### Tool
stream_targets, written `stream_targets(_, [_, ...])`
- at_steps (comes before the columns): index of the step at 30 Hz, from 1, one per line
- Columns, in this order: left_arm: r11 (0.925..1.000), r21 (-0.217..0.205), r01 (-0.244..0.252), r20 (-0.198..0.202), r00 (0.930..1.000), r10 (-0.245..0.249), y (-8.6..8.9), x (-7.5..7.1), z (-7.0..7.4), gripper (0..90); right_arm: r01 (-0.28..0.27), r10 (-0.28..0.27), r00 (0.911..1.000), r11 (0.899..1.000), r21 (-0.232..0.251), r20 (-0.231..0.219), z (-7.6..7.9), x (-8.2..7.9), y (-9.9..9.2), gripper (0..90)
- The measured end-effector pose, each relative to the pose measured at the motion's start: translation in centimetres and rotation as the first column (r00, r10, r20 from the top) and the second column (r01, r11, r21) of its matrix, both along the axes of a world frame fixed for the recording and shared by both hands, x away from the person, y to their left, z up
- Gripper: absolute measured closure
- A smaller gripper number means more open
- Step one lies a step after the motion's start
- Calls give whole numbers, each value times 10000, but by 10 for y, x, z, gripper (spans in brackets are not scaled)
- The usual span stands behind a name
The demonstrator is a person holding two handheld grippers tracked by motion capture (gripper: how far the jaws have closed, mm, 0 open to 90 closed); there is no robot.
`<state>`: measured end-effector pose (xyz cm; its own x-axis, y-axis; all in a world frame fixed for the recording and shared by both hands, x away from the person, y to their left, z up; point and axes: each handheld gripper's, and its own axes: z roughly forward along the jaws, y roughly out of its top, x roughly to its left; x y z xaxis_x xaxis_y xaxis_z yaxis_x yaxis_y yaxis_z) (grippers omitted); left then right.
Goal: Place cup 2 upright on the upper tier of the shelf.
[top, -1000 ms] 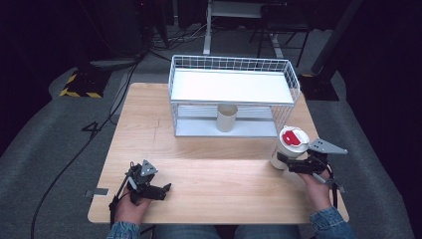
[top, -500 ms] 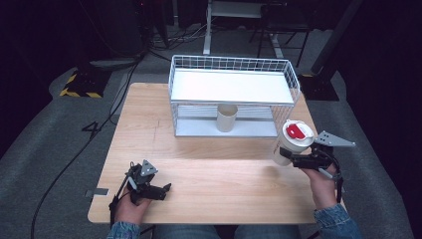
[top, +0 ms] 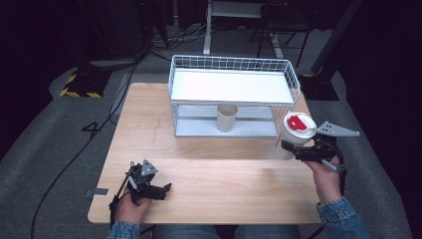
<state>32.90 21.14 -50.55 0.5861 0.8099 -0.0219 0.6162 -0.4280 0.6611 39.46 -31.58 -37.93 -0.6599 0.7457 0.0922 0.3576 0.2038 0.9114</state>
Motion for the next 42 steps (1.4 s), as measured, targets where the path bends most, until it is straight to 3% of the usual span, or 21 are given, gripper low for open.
stream_targets(10, [10000, -45, -59, 0, 10000, 59, -1, 1, 0, 3, -152, 162, 9992, 9995, -281, 369, 31, 7, 9, 124])
stream_targets(21, [10000, -48, -57, -1, 10000, 57, -1, 1, 0, 3, -447, 467, 9983, 9974, -572, 348, 56, 18, 27, 124])
stream_targets(42, [9998, -36, -197, -11, 9998, 197, -2, 1, 0, 2, -653, 685, 9954, 9967, -484, 667, 101, 51, 59, 124])
